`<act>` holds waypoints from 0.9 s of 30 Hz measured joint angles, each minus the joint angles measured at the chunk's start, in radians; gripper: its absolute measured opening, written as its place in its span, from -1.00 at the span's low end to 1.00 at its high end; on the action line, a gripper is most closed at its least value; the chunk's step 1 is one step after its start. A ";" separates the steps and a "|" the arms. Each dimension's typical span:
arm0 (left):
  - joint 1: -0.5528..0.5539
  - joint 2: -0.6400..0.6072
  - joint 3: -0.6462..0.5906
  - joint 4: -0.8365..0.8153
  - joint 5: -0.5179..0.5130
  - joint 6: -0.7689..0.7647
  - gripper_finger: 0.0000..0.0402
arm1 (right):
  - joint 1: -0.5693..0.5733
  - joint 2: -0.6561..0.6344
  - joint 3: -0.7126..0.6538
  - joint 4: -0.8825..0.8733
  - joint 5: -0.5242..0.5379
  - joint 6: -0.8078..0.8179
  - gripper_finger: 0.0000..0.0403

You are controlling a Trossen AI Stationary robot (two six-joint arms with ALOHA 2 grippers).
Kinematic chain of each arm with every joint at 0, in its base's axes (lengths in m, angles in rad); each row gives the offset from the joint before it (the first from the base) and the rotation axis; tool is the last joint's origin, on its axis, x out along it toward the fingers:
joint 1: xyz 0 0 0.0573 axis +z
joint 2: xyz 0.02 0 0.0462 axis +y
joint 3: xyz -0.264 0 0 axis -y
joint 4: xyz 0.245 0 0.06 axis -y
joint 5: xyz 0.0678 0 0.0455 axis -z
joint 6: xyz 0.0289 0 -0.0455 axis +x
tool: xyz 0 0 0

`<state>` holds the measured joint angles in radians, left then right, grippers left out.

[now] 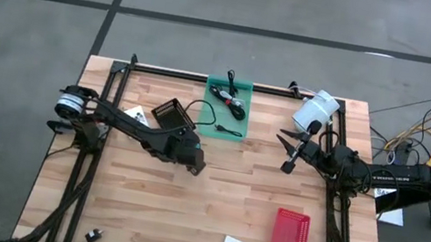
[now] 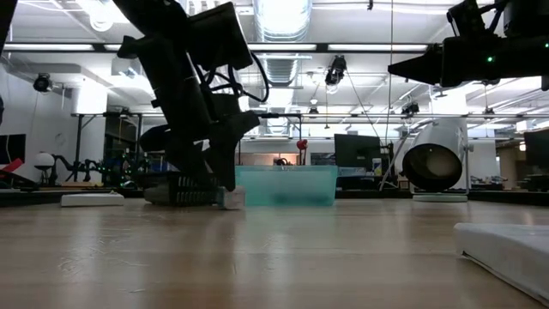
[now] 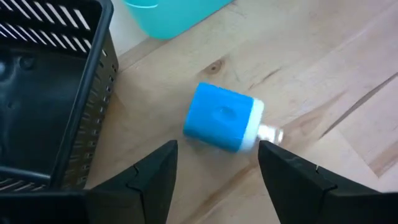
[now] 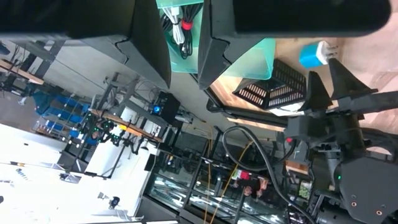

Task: Pick and place items into bin
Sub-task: Put the blue charger adapter into the black bin

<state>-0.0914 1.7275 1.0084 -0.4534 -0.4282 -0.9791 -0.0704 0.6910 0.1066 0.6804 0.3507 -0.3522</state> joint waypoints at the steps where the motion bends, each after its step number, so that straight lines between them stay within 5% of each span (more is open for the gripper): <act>1: 0.000 0.000 0.000 0.000 0.000 0.000 0.04 | 0.000 0.000 0.000 0.000 0.000 0.000 -0.66; 15: 0.000 -0.001 0.028 0.009 0.004 0.137 0.04 | 0.000 0.000 0.000 0.000 0.000 0.000 -0.63; 27: 0.000 -0.009 0.059 0.005 0.062 0.962 0.04 | 0.000 0.000 0.000 0.000 0.000 0.000 -0.62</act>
<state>-0.0914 1.7184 1.0673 -0.4484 -0.3665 -0.0167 -0.0708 0.6910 0.1066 0.6806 0.3504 -0.3523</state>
